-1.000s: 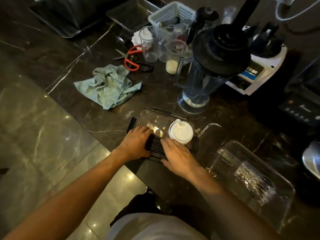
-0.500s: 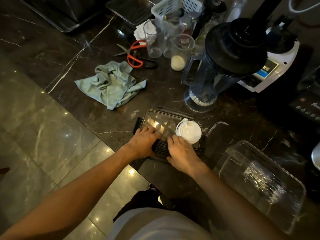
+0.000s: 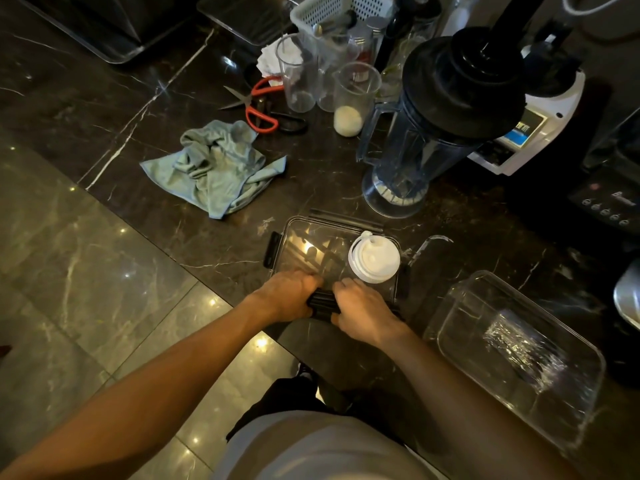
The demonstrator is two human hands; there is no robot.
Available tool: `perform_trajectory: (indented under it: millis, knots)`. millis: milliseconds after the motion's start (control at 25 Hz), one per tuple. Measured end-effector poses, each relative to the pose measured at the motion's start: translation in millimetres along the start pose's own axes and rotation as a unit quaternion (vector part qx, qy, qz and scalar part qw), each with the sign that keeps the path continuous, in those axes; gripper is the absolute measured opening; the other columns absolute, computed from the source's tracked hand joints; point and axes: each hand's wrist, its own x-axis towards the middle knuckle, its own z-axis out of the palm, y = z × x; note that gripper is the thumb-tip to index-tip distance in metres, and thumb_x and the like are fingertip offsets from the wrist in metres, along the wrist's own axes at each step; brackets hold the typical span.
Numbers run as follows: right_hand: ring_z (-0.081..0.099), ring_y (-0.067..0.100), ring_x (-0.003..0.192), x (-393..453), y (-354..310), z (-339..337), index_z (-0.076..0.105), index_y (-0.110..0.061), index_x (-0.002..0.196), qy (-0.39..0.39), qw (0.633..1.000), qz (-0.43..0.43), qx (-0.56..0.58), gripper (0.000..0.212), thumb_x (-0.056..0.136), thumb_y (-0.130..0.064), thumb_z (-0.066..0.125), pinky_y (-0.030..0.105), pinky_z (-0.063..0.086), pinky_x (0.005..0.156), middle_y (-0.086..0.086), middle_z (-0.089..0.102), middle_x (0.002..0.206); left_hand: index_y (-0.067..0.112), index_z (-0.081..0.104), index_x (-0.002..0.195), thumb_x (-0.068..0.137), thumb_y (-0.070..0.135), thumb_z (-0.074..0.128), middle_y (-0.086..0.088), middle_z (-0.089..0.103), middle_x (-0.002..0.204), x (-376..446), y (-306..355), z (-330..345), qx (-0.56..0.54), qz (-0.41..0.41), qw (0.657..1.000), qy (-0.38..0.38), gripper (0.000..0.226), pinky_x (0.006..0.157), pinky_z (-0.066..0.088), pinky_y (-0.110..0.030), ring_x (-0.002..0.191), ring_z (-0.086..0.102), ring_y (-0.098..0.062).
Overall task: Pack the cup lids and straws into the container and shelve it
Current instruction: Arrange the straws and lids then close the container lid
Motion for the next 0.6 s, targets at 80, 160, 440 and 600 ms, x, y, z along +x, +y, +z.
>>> perform_trajectory:
  millis: [80,160,440,600]
  knots:
    - [0.058,0.029,0.117,0.3,-0.6,-0.5,0.057,-0.009,0.128,0.003,1.0,0.005,0.009,0.042,0.092,-0.027,0.071,0.038,0.049,0.094,0.012,0.06,0.126,0.018,0.061,0.118,0.088,0.025,0.072,-0.003,0.067,0.112,-0.2,-0.4,0.4,-0.017,-0.005,1.0,-0.005,0.033,0.09,0.055,-0.037,0.1,0.065,-0.021]
    - [0.06,0.029,0.115,0.0,-2.4,-0.2,0.057,-0.008,0.126,0.005,1.0,0.007,0.01,0.041,0.091,-0.025,0.072,0.039,0.051,0.092,0.012,0.061,0.124,0.019,0.061,0.118,0.088,0.026,0.073,-0.003,0.068,0.112,-0.6,-0.5,0.2,-0.023,-0.006,1.0,-0.008,0.033,0.091,0.055,-0.037,0.1,0.065,-0.02]
    - [0.062,0.028,0.115,-1.9,-3.5,-1.8,0.058,-0.01,0.127,0.014,1.0,-0.007,0.011,0.039,0.092,-0.022,0.07,0.037,0.051,0.093,0.011,0.064,0.125,0.02,0.061,0.121,0.093,0.024,0.067,-0.002,0.07,0.11,-2.7,0.3,-3.3,-0.027,0.001,1.0,0.003,0.028,0.084,0.053,-0.03,0.095,0.066,-0.017]
    - [0.063,0.03,0.116,-6.0,-5.9,-6.8,0.059,-0.009,0.127,0.04,0.999,-0.005,0.015,0.039,0.093,-0.022,0.071,0.04,0.051,0.095,0.012,0.066,0.125,0.022,0.063,0.119,0.093,0.022,0.066,0.002,0.07,0.11,-8.0,5.4,-7.6,-0.041,0.007,0.999,0.03,0.026,0.086,0.054,-0.03,0.096,0.066,-0.014]
